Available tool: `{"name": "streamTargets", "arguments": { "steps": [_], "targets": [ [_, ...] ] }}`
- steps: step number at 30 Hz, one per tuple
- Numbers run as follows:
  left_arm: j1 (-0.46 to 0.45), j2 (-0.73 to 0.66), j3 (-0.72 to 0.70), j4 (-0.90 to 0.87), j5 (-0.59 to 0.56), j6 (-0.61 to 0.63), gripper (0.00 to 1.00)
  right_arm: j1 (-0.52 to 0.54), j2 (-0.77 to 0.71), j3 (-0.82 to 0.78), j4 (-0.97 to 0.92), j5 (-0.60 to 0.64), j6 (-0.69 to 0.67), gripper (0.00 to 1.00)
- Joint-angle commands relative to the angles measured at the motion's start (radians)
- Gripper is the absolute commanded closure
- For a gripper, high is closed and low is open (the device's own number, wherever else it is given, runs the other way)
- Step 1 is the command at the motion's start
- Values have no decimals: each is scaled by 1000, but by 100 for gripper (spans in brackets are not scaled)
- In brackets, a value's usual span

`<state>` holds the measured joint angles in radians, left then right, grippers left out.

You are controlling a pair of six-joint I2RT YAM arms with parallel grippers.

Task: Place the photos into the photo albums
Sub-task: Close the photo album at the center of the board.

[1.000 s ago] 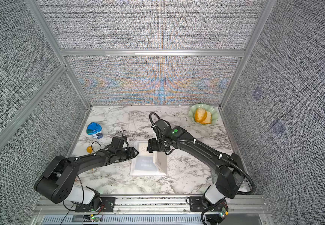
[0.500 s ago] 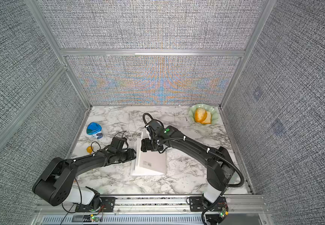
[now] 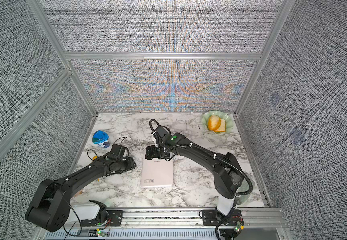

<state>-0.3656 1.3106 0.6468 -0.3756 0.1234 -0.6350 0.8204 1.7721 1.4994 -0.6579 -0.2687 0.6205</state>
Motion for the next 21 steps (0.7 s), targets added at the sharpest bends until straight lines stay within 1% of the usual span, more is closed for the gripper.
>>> {"name": "streamTargets", "arguments": {
  "steps": [1, 4, 8, 13, 17, 19, 21],
  "targets": [
    [19, -13, 27, -42, -35, 40, 33, -23, -12, -6, 11, 21, -14, 7],
    [34, -20, 49, -38, -44, 49, 27, -67, -36, -36, 12, 38, -24, 3],
    [49, -15, 78, -15, -50, 65, 22, -170, -102, -116, 30, 46, -49, 1],
    [56, 17, 136, 18, -38, 100, 17, -341, -226, -232, 53, 60, -90, 1],
    [56, 65, 203, 20, -60, 99, 12, -499, -314, -302, 40, 102, -110, 1],
    [56, 85, 221, 36, -61, 98, 9, -583, -351, -333, 42, 100, -118, 1],
    [56, 116, 243, 52, -60, 89, 8, -662, -389, -375, 57, 108, -130, 1]
  ]
}}
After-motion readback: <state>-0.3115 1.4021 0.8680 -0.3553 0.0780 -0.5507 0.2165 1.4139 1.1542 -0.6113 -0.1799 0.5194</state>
